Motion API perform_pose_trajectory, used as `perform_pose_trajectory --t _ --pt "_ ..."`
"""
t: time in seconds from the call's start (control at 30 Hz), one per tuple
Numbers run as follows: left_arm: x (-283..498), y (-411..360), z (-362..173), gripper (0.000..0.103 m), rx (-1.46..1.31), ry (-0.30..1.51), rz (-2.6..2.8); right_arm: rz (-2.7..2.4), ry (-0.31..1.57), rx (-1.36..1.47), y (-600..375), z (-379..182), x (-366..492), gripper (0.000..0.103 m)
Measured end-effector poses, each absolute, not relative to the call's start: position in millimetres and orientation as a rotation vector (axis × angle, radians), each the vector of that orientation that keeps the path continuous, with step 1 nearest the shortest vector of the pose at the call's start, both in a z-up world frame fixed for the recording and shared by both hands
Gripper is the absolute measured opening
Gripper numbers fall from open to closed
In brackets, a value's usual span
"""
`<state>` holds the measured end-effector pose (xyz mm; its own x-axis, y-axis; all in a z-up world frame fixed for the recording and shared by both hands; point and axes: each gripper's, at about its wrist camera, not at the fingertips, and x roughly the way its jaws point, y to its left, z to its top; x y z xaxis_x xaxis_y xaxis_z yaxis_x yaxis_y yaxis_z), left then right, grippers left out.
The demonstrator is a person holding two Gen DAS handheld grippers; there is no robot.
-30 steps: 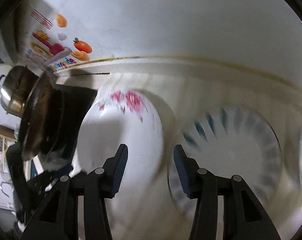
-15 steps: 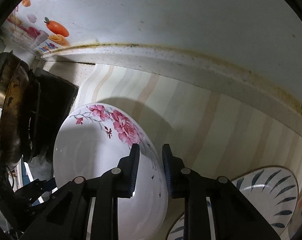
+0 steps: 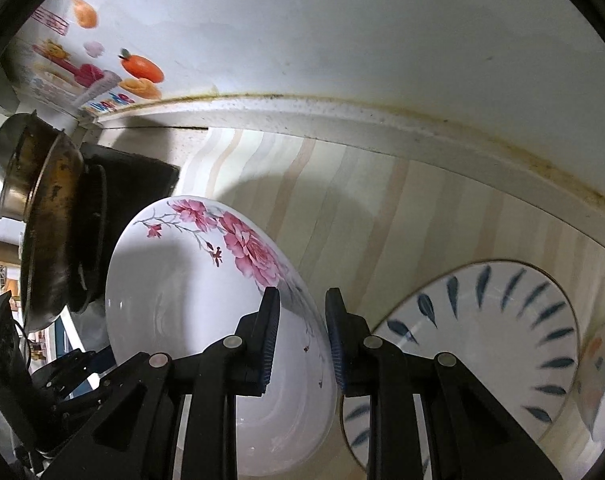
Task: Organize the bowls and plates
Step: 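Lift the two stacked plates with both grippers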
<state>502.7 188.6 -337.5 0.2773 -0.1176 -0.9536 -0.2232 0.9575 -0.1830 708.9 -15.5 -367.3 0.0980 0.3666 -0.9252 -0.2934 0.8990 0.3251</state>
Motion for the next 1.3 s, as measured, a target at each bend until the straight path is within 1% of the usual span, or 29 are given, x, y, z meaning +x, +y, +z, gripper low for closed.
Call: perform_pose_trajectory --t 0.3,0.5,0.73,1.0,1.3 --pt "469.9 158.5 -301.1 0.032 -0.262 1.280 -0.013 0.473 1.345 0.129 -62.7 -314.5 659.6 0.026" --pt "442.1 126.6 -287.0 0.032 -0.223 1.283 -0.085 0.442 1.332 0.163 -103.1 -297.4 606.9 0.026" --pt "417.7 84.9 -286.6 0.032 -0.147 1.301 -0.184 0.368 1.385 0.238 -155.5 -319.1 532.2 0.026" --pt "404.0 37.1 -319.9 0.032 -0.050 1.377 -0.261 0.277 1.455 0.353 -208.2 -361.4 457.9 0.026" --pt "400.6 13.6 -350.4 0.032 0.030 1.446 -0.281 0.225 1.495 0.400 -229.3 -392.6 434.2 0.026"
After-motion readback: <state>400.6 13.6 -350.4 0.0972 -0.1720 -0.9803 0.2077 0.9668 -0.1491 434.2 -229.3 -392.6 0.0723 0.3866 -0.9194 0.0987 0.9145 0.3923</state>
